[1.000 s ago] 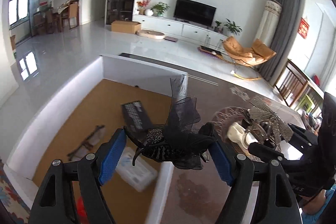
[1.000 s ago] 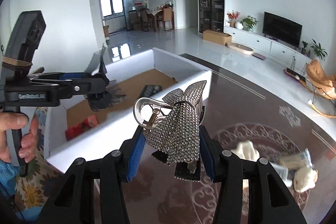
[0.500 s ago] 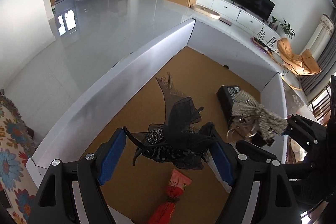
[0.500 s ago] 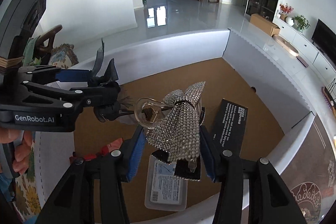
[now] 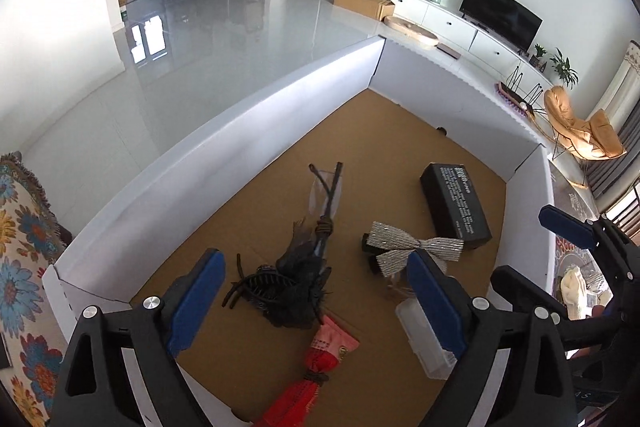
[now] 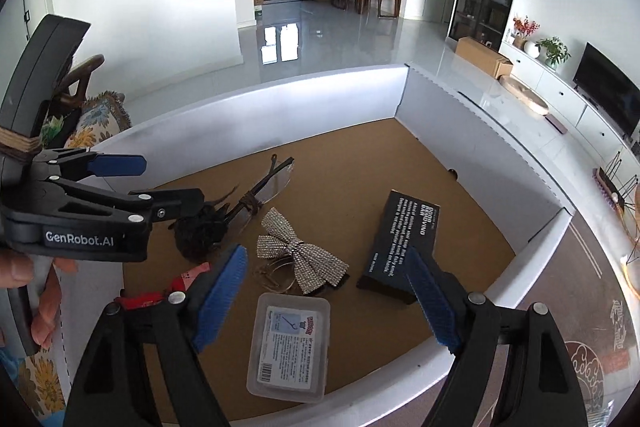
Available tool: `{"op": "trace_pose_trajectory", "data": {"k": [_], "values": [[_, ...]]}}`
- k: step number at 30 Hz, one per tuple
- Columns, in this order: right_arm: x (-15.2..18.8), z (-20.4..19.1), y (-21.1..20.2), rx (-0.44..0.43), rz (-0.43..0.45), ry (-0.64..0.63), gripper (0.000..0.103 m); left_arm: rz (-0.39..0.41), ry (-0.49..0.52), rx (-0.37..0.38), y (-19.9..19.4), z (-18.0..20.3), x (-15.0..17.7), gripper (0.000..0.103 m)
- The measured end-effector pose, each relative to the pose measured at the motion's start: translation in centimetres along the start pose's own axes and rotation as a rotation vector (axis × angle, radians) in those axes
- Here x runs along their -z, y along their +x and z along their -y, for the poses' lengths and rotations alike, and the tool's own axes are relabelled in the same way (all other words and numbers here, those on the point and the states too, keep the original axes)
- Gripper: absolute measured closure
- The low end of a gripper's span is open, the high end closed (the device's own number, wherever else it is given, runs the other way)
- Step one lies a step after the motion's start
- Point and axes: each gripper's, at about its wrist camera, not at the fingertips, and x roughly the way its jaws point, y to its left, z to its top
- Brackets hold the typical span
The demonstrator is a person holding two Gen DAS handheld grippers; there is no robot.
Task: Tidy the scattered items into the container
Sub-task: 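Move both open tools back over the table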
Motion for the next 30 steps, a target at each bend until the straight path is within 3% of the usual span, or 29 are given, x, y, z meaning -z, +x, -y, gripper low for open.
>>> {"op": "trace_pose_trajectory", "data": {"k": [4, 7, 9, 12, 14, 18, 22, 25, 30], "values": [[1.9, 2.6, -4.3, 0.072, 0.088, 0.059, 0.021, 0.113, 0.071, 0.051, -4.1, 4.4, 1.1, 0.010], [5.4, 5.4, -8.4, 0.132, 0.136, 0.113, 0.021, 0.193, 0.150, 0.141, -7.9, 8.7, 2.8, 0.010], [9.0, 7.1, -11.1, 0.177, 0.150, 0.145, 0.021, 0.224, 0.204, 0.222, -10.3, 11.8, 4.5, 0.010], [15.8, 9.8, -14.2, 0.266, 0.103, 0.186, 0.021, 0.224, 0.307, 0.358, -12.6, 17.0, 8.0, 0.008], [21.1, 11.7, -15.8, 0.330, 0.055, 0.230, 0.021, 0.200, 0.391, 0.438, -13.3, 20.4, 10.8, 0.000], [30.7, 15.3, -19.7, 0.463, -0.028, 0.351, 0.021, 0.123, 0.547, 0.536, -12.0, 26.9, 16.7, 0.000], [37.3, 17.6, -23.4, 0.516, -0.041, 0.529, 0.021, 0.055, 0.626, 0.585, -8.9, 31.2, 21.4, 0.000], [40.5, 17.5, -25.0, 0.532, -0.017, 0.613, 0.021, 0.031, 0.660, 0.568, -6.1, 33.0, 23.5, 0.000], [41.6, 17.2, -25.0, 0.526, -0.024, 0.637, 0.021, 0.005, 0.689, 0.563, -3.4, 34.0, 25.3, 0.000]]}}
